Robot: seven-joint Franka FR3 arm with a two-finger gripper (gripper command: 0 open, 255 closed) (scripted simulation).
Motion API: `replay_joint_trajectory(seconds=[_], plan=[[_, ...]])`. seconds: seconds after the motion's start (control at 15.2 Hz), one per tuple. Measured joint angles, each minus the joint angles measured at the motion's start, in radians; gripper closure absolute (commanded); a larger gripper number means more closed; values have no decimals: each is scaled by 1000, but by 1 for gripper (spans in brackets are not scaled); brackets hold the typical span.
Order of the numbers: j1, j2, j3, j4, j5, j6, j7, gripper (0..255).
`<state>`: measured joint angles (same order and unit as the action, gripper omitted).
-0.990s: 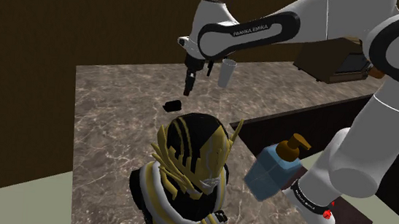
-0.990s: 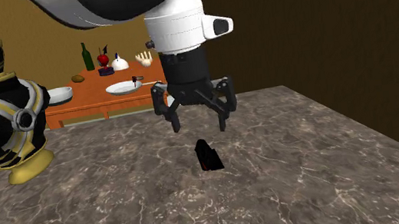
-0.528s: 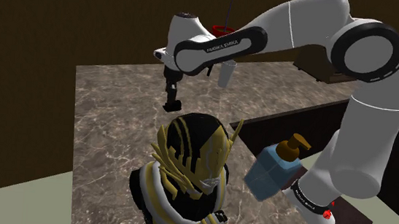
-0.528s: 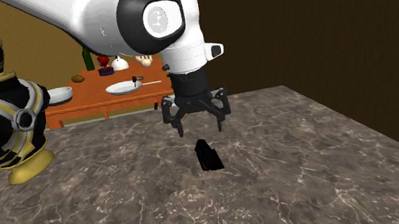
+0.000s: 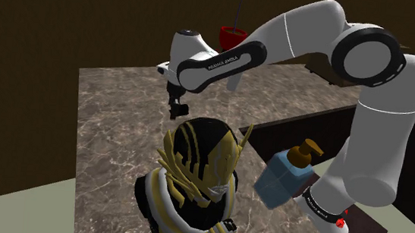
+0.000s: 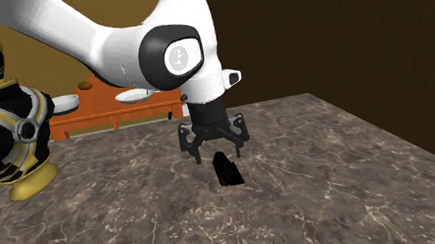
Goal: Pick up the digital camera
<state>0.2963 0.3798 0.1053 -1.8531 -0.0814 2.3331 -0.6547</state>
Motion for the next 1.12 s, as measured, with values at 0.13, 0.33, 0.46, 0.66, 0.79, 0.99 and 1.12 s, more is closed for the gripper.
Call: replay_joint_trajectory(seconds=[0.13, 0.33, 0.46, 0.66, 0.79, 0.99, 1.12], plan=[[0, 5, 0, -1, -1, 5, 1, 255], [1, 6, 0, -1, -1, 7, 1, 255], [1, 6, 0, 0, -1, 7, 1, 255], [1, 6, 0, 0, -1, 7, 1, 255], [1, 6, 0, 0, -1, 7, 1, 255], [0, -8, 1, 6, 2, -13, -1, 255], [-2, -20, 2, 17, 4, -37, -4, 255]])
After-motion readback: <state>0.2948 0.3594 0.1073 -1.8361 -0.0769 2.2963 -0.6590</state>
